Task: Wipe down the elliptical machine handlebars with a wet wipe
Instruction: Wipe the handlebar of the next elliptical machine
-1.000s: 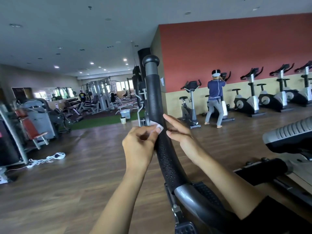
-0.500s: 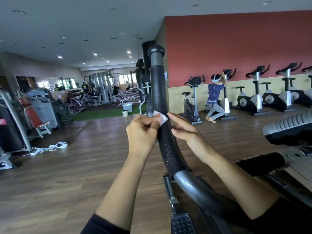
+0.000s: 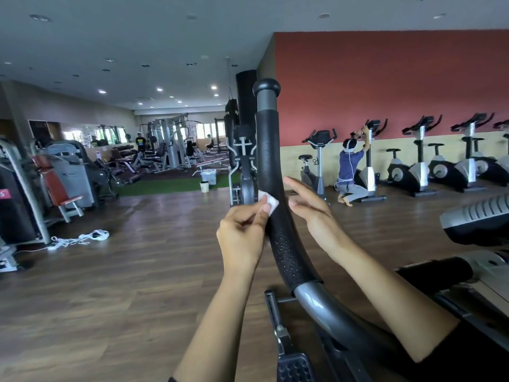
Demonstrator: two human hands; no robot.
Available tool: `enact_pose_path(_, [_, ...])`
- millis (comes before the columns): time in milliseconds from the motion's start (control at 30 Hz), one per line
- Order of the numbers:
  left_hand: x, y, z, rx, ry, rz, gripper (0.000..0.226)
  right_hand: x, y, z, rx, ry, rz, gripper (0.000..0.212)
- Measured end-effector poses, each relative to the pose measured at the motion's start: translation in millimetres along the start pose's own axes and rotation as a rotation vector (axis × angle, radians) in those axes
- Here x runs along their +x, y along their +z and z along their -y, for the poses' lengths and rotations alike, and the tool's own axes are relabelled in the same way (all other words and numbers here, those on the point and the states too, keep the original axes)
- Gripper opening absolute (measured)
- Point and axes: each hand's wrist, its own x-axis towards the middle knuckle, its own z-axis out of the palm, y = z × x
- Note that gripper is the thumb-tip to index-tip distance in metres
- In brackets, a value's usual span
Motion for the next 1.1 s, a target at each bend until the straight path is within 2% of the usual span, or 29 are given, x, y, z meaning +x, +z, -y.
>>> enact_pose_path(67, [-3.3,-2.8,5.3,-0.103,-0.053,0.034,0.017,6.8,2.2,1.8,-0.046,-0.013,-0.010,0.047])
enact_pose_path(167, [20.0,5.6,4.4,-0.172,-0.095,0.000,0.015,13.6,8.1,8.6,-0.068,-0.014,-0.027,0.048])
enact_pose_path(367, [27.9,9.2,19.5,-0.276,-0.081,0.013,0.017,17.5,11.8,8.5,-0.096,0.001,-0.050,0.052])
enact_pose_path(567, [54.3,11.5,18.3,-0.303,-0.032,0.078,0.020,12.2,12.9,14.3,-0.208,0.004,-0.062,0.049])
enact_pose_path(733, [41.5,4.1,25.3,-0.313,0.030,0.122,0.024,3.5,7.2,15.9,-0.212,0.087,-0.050,0.045])
enact_pose_path(900, [64.4,13.8,18.1,-0.372,-0.054,0.096,0.023,-11.8,6.4,21.7,-0.253,0.151,-0.040,0.043])
enact_pose_path(1100, [11.5,3.1,28.2,-0.378,0.006,0.075,0.018,-34.3,3.2,25.9,-0.236,0.190,-0.038,0.042])
